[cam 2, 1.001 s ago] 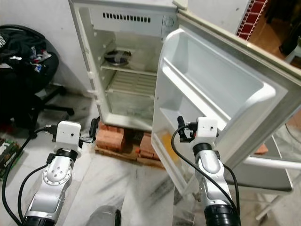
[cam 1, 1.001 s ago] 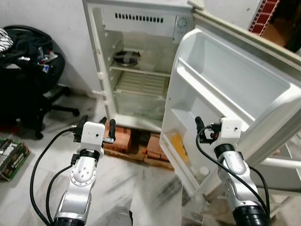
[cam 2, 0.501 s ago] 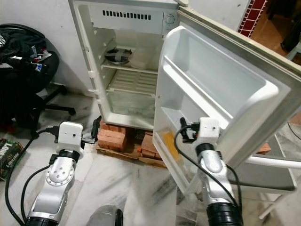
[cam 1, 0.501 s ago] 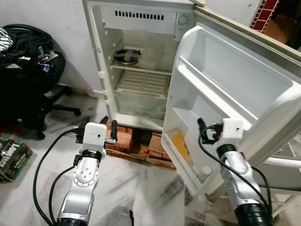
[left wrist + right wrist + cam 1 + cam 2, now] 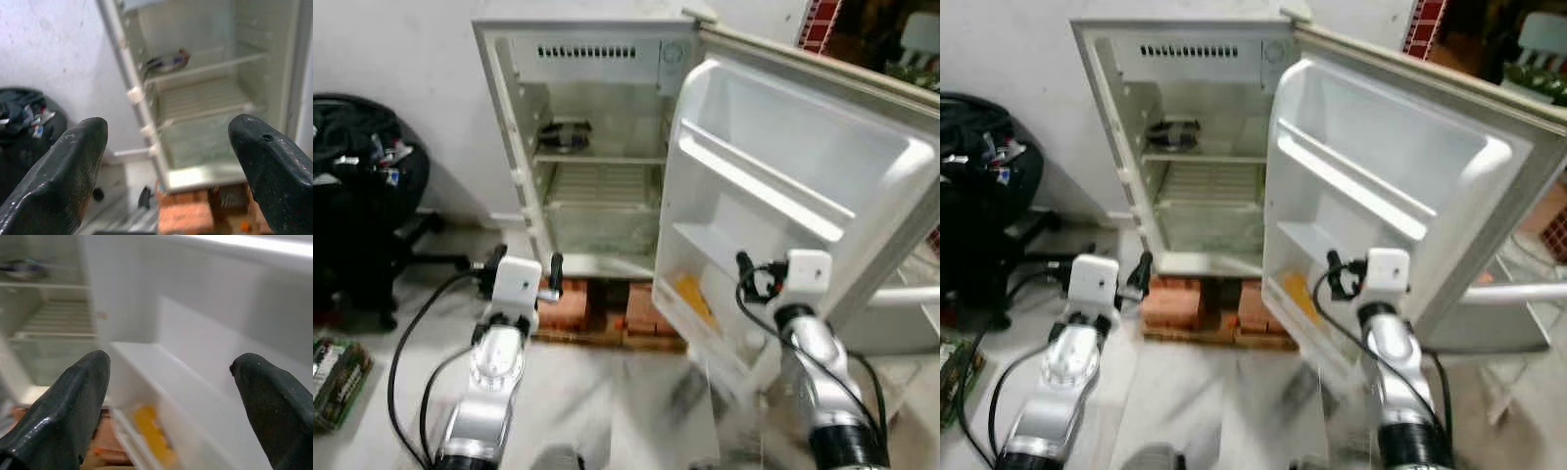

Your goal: Restocking fridge

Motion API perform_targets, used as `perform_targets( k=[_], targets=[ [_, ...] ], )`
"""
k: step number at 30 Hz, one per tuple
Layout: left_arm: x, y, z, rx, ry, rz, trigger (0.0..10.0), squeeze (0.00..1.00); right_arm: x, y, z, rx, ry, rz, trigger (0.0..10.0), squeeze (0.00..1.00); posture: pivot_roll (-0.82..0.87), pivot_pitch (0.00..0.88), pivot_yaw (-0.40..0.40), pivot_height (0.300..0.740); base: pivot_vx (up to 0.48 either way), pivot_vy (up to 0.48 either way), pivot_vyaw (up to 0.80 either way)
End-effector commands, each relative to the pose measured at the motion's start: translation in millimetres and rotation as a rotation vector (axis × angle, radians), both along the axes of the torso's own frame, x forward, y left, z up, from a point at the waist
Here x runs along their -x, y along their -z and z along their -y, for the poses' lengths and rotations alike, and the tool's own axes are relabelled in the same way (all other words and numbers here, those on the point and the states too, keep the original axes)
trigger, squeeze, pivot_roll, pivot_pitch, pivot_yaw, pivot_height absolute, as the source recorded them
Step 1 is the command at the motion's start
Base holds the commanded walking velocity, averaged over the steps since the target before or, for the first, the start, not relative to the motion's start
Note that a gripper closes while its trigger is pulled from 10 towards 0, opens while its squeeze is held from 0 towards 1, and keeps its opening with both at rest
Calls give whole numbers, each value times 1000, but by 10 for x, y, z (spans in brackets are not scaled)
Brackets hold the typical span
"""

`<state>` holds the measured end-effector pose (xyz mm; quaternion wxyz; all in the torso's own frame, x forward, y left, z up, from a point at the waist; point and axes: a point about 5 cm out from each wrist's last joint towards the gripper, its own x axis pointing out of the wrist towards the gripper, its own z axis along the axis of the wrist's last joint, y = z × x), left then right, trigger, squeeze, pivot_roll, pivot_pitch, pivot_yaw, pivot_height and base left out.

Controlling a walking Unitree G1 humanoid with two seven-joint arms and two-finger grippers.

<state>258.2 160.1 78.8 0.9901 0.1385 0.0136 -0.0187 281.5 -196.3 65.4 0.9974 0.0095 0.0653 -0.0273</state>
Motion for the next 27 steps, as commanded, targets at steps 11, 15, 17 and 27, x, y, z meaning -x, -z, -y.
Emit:
perform_targets(
  k=[11,15,17,27],
  targets=[
    [-34,-77,11,21,11,33,10000,0,-33,-166,110,86,61,93,10000,0,106,0,-1,740,0,0,0],
    [-44,-65,23,41,6,21,10000,0,-46,-176,109,87,63,96,10000,0,106,0,-2,740,0,0,0],
    [-45,-59,29,35,7,12,10000,0,-54,-179,107,89,63,96,10000,0,107,0,-4,740,0,169,0],
    [-25,-65,45,31,25,31,10000,0,-35,-149,224,155,150,66,10000,0,108,0,-4,740,0,160,0]
  ],
)
